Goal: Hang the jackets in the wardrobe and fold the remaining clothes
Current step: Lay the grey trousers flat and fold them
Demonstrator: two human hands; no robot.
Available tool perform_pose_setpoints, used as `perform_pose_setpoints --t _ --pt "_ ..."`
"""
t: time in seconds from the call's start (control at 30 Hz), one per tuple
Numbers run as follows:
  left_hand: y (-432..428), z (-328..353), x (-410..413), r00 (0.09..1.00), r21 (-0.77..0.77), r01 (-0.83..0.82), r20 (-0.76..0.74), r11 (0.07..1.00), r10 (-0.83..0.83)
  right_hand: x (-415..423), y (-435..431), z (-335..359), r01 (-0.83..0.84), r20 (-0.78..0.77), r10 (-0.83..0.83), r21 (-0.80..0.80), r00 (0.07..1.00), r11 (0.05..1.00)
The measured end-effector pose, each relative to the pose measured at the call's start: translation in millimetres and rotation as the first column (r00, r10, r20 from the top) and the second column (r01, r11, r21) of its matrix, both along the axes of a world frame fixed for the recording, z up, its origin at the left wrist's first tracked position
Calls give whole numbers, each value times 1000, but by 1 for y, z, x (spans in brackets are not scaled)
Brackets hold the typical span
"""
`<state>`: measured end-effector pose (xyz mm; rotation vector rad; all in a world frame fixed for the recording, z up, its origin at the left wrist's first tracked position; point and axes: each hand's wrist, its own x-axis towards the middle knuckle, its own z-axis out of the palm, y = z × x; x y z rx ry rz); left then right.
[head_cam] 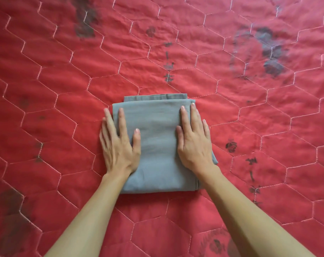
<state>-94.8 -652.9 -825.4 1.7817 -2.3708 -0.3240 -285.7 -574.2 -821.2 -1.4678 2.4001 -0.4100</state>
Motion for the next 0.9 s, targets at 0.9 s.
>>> perform_pose_setpoints --t 0.9 --pt "79 36 35 969 262 -193 -97 945 225 18 88 41 358 277 -391 164 878 919"
